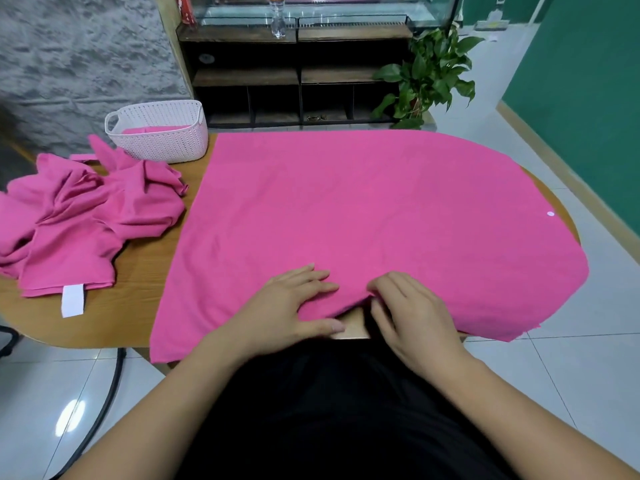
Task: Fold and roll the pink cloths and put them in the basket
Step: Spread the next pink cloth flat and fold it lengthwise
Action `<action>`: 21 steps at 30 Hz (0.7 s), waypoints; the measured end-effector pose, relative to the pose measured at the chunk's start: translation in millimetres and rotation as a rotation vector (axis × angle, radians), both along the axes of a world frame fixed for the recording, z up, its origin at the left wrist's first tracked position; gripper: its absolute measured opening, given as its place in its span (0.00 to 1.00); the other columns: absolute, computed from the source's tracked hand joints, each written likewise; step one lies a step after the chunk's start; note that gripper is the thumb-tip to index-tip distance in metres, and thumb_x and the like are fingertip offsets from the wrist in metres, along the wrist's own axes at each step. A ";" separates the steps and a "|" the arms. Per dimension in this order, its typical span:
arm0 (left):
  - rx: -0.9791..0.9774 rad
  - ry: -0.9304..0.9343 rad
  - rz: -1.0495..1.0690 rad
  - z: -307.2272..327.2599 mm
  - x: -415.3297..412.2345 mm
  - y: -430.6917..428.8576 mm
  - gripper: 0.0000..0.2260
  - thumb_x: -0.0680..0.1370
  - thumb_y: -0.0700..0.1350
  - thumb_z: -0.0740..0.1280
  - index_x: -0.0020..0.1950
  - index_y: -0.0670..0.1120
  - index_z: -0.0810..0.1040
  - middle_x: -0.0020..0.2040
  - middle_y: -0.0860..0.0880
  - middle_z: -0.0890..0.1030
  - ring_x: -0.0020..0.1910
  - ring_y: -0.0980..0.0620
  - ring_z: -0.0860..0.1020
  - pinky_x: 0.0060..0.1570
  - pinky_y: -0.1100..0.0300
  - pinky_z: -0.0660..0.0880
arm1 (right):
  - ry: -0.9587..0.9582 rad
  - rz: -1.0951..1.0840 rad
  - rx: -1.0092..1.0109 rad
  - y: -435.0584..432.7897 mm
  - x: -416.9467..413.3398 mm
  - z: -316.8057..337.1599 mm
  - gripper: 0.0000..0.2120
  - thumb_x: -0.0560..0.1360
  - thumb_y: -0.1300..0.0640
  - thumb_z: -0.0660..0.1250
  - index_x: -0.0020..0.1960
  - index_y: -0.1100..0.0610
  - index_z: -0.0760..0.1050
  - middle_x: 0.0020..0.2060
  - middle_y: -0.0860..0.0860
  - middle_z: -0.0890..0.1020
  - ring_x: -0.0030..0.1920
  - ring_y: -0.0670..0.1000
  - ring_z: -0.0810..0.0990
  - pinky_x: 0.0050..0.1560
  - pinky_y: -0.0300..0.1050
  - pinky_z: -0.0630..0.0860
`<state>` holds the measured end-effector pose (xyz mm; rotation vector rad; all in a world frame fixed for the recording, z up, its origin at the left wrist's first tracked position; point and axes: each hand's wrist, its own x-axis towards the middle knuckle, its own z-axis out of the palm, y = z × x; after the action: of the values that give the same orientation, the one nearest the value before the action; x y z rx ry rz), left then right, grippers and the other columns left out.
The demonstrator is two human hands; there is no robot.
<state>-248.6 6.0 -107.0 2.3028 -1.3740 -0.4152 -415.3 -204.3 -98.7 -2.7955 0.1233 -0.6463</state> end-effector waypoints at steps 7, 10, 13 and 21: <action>-0.112 -0.186 0.093 10.4 4.4 7.2 0.28 0.69 0.44 0.64 0.70 0.52 0.78 0.66 0.52 0.81 0.66 0.49 0.79 0.66 0.53 0.76 | 0.001 -0.133 0.067 -14.6 7.0 2.4 0.06 0.81 0.55 0.60 0.51 0.55 0.74 0.43 0.51 0.78 0.45 0.59 0.77 0.44 0.55 0.73; -0.157 -0.257 0.250 15.8 15.8 15.5 0.25 0.64 0.35 0.65 0.60 0.52 0.79 0.57 0.53 0.82 0.59 0.46 0.80 0.56 0.49 0.79 | 0.046 -0.197 0.049 -27.5 9.4 5.4 0.03 0.76 0.56 0.63 0.49 0.55 0.73 0.42 0.51 0.78 0.45 0.60 0.77 0.42 0.54 0.73; -0.231 -0.253 0.345 19.7 19.4 23.2 0.22 0.65 0.35 0.66 0.55 0.52 0.77 0.54 0.55 0.81 0.56 0.48 0.80 0.52 0.50 0.78 | 0.075 -0.220 0.085 -37.5 8.8 4.3 0.04 0.77 0.59 0.67 0.52 0.55 0.74 0.44 0.52 0.80 0.47 0.60 0.79 0.43 0.55 0.76; -0.256 -0.071 0.531 13.4 23.7 26.9 0.05 0.81 0.43 0.63 0.54 0.53 0.73 0.38 0.47 0.82 0.41 0.40 0.81 0.43 0.45 0.77 | 0.096 -0.136 0.302 -42.6 18.8 8.5 0.05 0.86 0.52 0.58 0.55 0.52 0.68 0.31 0.52 0.74 0.37 0.65 0.77 0.37 0.57 0.72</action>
<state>-224.9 32.9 -93.6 2.3571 -0.7393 0.0104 -396.5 -246.9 -90.2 -2.5401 0.3986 -0.4776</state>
